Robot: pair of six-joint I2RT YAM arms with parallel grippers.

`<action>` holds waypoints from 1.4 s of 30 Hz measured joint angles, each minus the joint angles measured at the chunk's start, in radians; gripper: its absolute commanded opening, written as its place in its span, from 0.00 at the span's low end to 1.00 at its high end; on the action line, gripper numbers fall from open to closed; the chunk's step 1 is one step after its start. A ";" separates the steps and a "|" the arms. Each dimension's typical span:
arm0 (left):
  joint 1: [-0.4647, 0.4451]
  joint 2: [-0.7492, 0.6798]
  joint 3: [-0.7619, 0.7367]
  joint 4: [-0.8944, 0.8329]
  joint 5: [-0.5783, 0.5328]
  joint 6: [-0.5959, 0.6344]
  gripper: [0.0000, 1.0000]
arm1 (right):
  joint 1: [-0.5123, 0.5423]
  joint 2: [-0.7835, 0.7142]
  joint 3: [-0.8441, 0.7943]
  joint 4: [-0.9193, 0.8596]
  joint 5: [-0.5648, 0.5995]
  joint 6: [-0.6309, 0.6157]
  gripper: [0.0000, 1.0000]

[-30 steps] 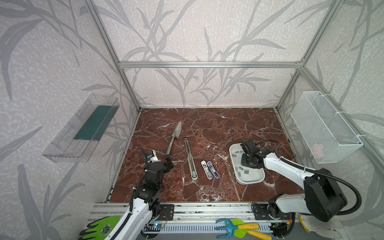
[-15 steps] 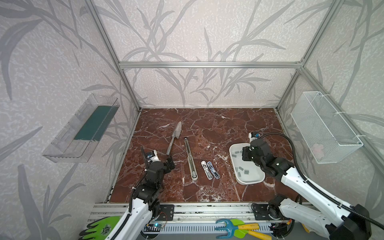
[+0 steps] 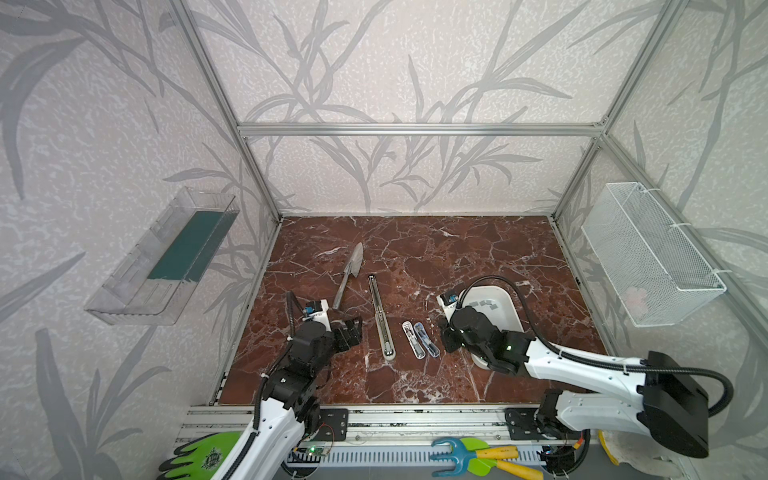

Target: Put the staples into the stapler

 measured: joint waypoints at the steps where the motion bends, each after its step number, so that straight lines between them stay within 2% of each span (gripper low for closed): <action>1: 0.000 0.024 0.000 0.004 0.000 -0.001 0.99 | 0.004 0.022 0.001 0.012 -0.001 -0.007 0.09; 6: 0.000 0.186 0.012 0.024 -0.013 -0.001 0.99 | 0.010 0.084 0.002 0.050 -0.008 -0.034 0.09; 15: 0.000 0.441 0.099 0.084 -0.003 0.008 0.99 | 0.013 0.085 -0.040 0.117 -0.060 -0.071 0.12; 42: 0.000 0.451 0.104 0.109 -0.032 0.011 0.99 | 0.073 0.112 -0.066 0.115 -0.084 -0.082 0.12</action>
